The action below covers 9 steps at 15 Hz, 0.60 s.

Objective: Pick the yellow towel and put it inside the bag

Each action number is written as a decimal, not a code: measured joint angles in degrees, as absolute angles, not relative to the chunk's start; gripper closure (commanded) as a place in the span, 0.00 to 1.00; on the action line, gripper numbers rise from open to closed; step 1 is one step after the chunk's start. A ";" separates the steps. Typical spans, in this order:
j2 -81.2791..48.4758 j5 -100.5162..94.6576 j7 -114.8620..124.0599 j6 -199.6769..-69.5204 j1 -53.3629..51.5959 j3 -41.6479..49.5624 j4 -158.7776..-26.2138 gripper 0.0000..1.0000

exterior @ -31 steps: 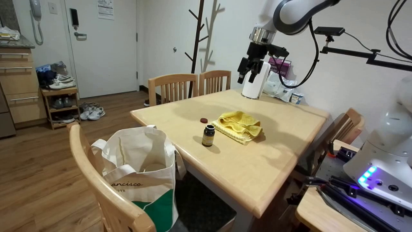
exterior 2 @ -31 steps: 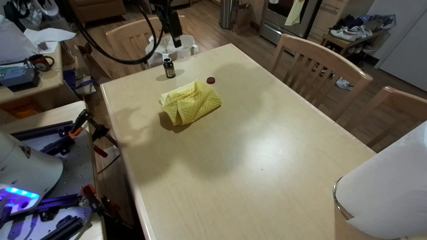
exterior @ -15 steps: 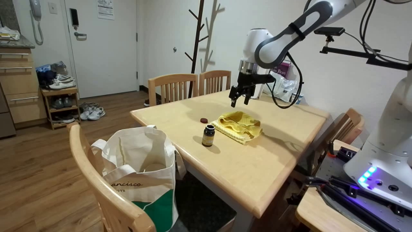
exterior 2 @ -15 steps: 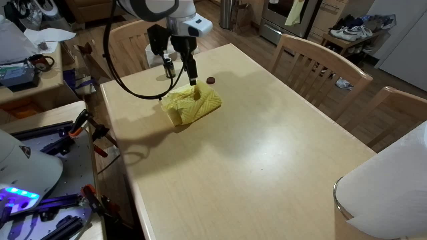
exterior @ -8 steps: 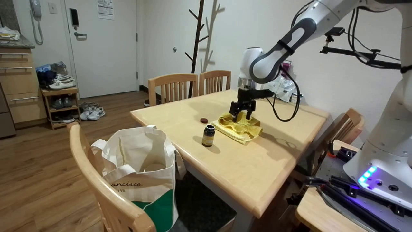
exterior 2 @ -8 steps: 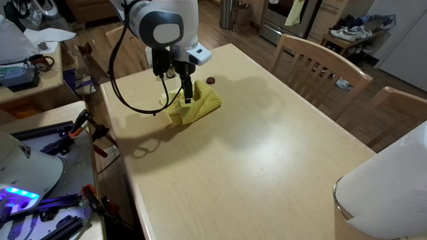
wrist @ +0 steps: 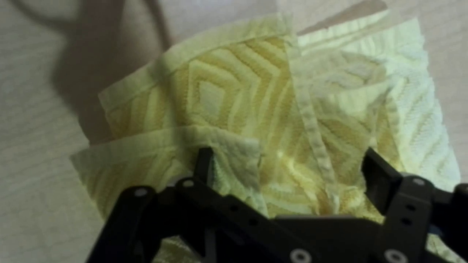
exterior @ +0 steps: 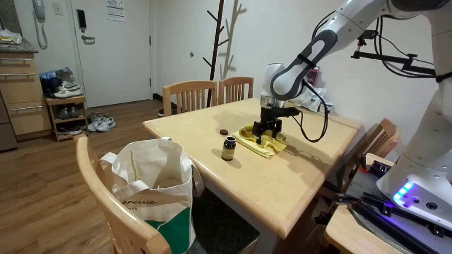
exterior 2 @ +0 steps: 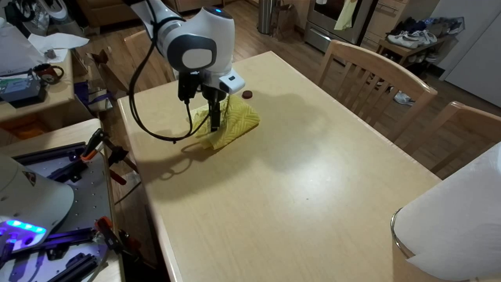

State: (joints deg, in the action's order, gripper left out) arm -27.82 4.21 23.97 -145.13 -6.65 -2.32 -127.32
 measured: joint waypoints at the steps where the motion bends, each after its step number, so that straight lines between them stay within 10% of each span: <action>1: -27.81 4.36 23.95 -145.13 -6.71 -2.27 -127.08 0.40; 9: -25.52 4.33 24.07 -146.43 -7.39 0.13 -125.41 0.92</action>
